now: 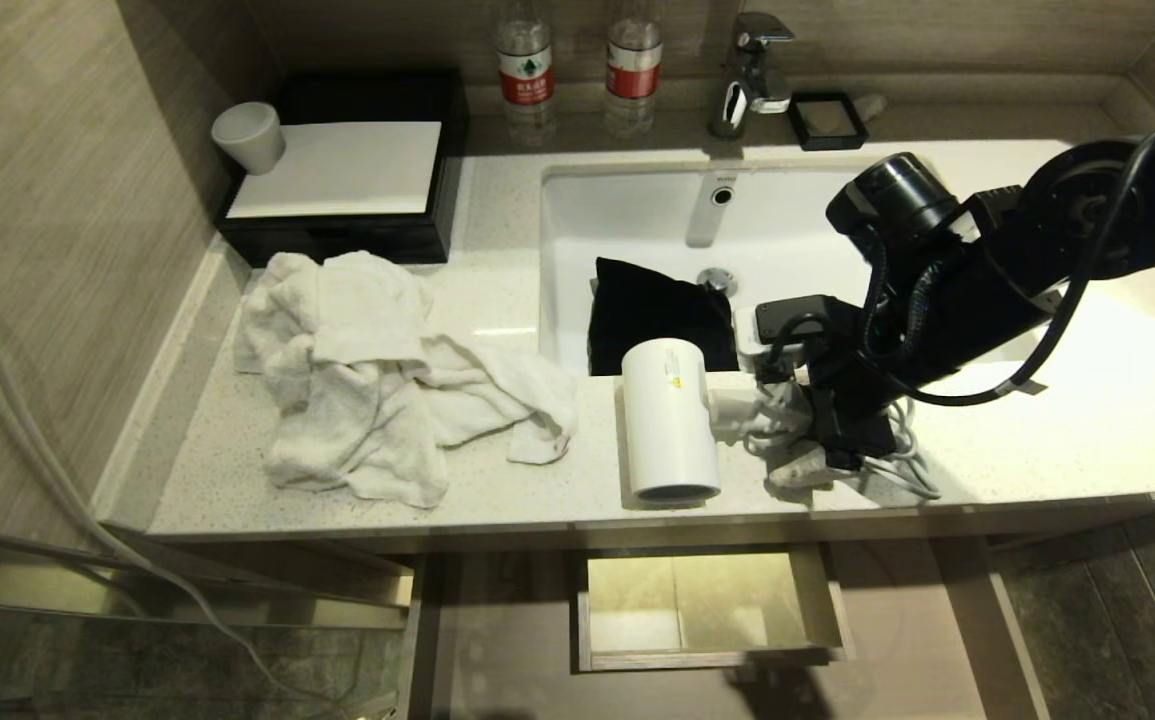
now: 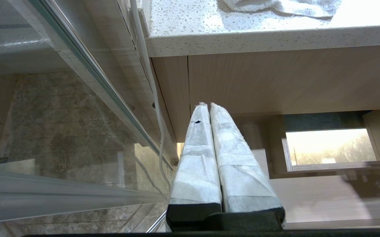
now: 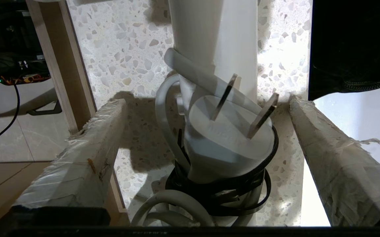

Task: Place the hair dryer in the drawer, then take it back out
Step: Pick up the hairdryer

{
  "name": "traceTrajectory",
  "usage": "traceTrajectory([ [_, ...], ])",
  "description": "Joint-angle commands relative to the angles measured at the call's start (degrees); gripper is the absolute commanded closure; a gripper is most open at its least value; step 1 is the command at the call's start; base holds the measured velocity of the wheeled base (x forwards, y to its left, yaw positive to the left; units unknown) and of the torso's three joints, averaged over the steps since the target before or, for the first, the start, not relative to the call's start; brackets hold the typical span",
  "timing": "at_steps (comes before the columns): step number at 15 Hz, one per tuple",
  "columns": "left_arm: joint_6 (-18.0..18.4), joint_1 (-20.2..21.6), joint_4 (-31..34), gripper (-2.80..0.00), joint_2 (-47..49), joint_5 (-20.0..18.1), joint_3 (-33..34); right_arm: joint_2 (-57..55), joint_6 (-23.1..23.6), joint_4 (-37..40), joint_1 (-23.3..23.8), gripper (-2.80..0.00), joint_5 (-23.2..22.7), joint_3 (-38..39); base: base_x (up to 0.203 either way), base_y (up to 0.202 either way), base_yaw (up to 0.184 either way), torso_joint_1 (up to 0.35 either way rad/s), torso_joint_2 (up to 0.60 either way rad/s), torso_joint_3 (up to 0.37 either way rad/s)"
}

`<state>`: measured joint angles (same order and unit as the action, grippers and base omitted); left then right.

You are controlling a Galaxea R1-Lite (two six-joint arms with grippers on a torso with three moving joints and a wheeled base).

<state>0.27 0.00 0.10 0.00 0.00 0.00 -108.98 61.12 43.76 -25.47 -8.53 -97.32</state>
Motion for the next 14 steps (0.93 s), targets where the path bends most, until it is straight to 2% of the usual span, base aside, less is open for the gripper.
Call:
traceTrajectory([
  [1,0.0,0.0,0.0,0.0,0.0,0.0,0.0,0.3,-0.3,0.3,0.0,-2.8,-0.1,0.6,0.0,0.0,0.0,0.0,0.0,0.0],
  [5,0.0,0.0,0.0,0.0,0.0,0.0,0.1,0.1,-3.1,0.2,0.0,-2.8,0.0,0.8,0.0,0.0,0.0,0.0,0.0,0.0],
  [14,0.0,0.0,0.0,0.0,0.0,0.0,0.0,0.2,-3.6,-0.1,0.0,-2.8,0.1,1.0,0.0,0.0,0.0,0.0,0.0,0.0],
])
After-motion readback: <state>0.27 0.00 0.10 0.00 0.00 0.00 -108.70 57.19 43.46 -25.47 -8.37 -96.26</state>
